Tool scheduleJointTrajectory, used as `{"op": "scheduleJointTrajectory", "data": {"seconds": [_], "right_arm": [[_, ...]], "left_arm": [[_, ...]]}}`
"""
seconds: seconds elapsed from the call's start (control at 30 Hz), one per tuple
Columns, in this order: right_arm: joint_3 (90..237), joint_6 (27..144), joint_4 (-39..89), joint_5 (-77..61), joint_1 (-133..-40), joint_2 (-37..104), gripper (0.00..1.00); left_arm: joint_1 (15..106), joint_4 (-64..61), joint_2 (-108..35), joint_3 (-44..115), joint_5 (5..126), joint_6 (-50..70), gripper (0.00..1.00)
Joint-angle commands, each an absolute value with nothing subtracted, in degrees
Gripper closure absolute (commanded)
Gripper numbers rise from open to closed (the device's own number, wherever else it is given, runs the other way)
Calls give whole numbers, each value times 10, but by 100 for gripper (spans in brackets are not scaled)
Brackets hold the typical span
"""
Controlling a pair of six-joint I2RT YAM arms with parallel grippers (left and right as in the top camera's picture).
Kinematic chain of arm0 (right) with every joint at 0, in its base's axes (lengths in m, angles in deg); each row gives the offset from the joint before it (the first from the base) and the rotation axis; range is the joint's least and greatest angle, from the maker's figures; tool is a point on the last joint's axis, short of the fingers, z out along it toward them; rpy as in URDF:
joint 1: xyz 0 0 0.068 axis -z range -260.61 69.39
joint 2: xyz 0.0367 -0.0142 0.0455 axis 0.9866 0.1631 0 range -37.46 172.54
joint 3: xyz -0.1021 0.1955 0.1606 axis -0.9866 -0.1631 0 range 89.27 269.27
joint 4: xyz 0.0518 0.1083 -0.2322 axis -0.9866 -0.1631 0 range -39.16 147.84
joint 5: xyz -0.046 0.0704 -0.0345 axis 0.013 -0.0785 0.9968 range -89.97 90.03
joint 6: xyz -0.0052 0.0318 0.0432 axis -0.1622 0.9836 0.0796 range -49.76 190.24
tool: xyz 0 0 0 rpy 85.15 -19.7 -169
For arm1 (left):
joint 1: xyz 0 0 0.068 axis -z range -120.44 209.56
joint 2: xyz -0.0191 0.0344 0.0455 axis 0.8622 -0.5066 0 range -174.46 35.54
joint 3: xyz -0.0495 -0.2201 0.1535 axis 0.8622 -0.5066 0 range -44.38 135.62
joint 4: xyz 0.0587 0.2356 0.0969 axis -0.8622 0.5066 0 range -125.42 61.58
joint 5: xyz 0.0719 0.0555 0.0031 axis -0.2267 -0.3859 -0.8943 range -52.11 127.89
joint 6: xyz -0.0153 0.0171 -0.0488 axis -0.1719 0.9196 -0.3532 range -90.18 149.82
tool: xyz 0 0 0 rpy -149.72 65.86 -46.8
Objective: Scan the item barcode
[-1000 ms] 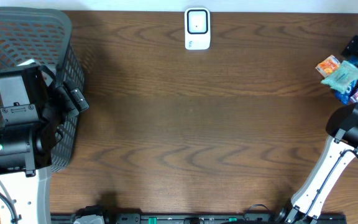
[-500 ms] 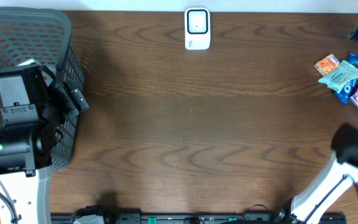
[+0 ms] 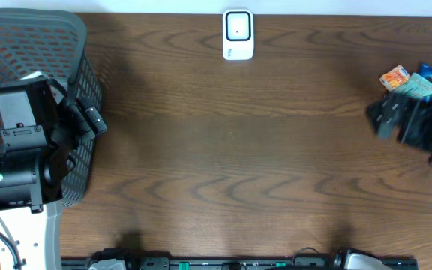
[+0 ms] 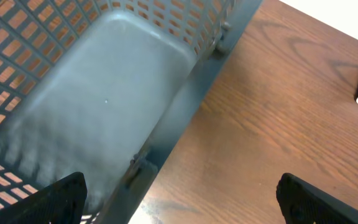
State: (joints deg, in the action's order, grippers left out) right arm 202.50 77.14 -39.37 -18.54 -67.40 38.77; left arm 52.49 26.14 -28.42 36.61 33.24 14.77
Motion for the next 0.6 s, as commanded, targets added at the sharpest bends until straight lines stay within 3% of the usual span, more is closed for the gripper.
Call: {"op": "scheduleJointTrajectory", "data": {"seconds": [0.0,0.57], "right_arm": [[1956,770,-395,-201,-688,331,1],[1900,779,-395,-198,-688,252,1]], "left_arm": [[522,263,-285,376,327,145,2],[522,263,-285,376,327,145,2]]}}
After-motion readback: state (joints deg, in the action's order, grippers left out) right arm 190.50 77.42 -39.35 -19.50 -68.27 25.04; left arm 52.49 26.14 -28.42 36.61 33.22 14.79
